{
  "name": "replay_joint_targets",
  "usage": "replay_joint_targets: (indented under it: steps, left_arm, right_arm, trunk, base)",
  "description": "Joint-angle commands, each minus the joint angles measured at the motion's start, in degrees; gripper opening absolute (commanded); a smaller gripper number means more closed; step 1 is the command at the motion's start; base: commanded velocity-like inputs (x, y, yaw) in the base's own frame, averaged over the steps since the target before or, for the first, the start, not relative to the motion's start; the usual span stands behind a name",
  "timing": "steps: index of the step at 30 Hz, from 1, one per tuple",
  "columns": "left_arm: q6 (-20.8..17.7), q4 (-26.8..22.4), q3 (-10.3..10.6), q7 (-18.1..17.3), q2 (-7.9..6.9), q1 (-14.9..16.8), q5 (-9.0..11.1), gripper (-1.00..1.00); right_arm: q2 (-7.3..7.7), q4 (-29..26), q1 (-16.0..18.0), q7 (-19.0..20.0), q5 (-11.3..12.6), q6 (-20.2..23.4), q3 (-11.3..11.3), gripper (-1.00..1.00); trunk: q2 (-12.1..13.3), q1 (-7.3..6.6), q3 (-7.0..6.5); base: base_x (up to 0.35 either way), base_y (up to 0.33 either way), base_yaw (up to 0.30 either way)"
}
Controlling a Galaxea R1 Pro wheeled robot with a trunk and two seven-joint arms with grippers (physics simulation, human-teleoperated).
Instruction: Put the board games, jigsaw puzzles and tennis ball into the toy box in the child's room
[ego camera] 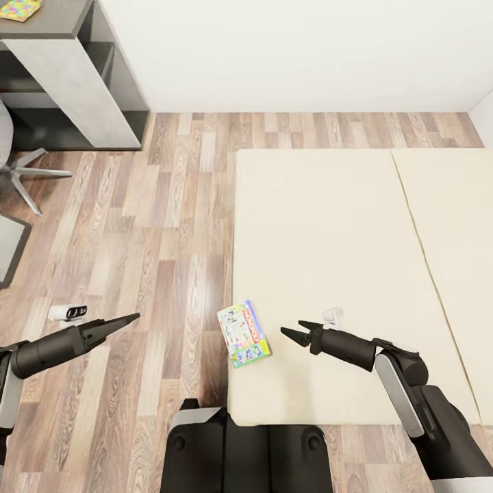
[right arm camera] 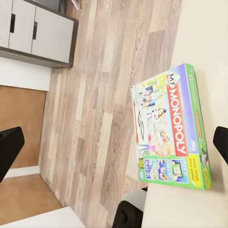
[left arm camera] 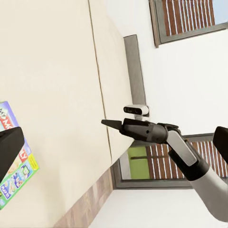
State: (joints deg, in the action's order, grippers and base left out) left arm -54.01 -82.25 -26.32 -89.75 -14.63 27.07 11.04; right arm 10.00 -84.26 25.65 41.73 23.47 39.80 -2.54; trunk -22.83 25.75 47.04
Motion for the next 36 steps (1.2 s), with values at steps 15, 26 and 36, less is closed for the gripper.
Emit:
replay_joint_targets:
  steps: [15, 26, 36]
  left_arm:
    - [-0.57, -0.01, 0.04, -0.25, -0.09, 0.00, 0.01, 1.00]
    - [-0.57, -0.01, 0.05, -0.25, -0.09, 0.00, 0.04, 1.00]
    - [-0.57, -0.01, 0.08, -0.25, -0.05, 0.00, 0.04, 1.00]
  right_arm:
    - [-0.02, 0.14, -0.59, -0.19, 0.41, 0.36, 0.09, 1.00]
    - [-0.07, 0.14, -0.93, -0.30, 0.43, 0.34, 0.17, 1.00]
    - [-0.34, 0.14, -1.00, -0.33, 0.43, 0.29, 0.14, 1.00]
  trunk:
    - [-0.08, 0.04, -1.26]
    - [-0.08, 0.04, -1.42]
    - [-0.08, 0.04, -1.51]
  base:
    - [0.000, 0.000, 0.083]
    - [0.000, 0.000, 0.014]
    - [0.000, 0.000, -0.030]
